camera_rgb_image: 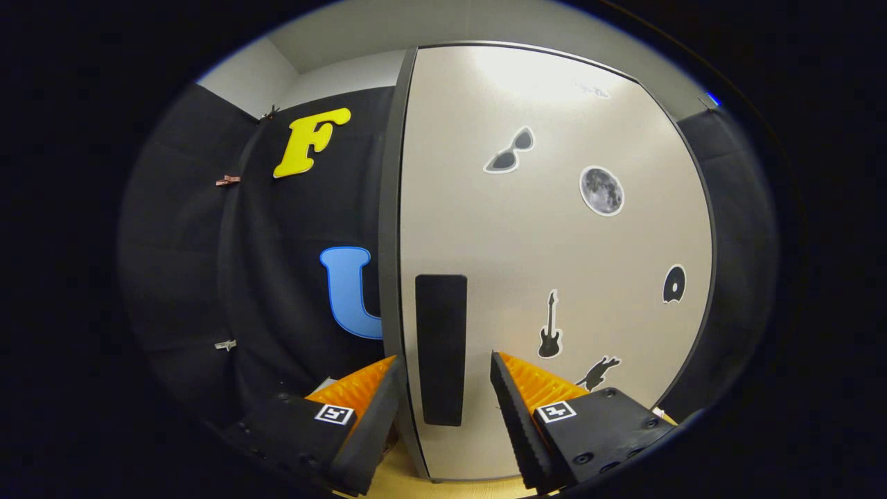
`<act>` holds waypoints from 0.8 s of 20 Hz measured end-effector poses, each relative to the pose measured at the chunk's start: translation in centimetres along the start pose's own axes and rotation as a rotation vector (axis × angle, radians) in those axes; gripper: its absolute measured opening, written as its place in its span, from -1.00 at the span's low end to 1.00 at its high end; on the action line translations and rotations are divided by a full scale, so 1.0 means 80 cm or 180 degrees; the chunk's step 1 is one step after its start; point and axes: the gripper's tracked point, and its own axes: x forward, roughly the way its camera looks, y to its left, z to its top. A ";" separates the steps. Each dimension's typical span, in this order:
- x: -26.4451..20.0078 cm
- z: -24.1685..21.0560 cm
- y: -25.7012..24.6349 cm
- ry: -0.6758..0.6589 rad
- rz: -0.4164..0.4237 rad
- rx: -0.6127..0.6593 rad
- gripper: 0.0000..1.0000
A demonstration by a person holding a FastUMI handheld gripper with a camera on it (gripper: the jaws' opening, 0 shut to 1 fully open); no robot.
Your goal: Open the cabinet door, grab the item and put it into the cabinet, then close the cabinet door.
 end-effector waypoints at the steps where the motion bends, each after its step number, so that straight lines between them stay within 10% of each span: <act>1: 0.004 -0.001 -0.004 0.0005 -0.0044 -0.0015 0.58; 12: 0.002 -0.003 0.006 0.0068 -0.0015 -0.0075 -0.56; 16: -0.014 -0.004 0.006 0.0139 0.0064 -0.0053 -0.56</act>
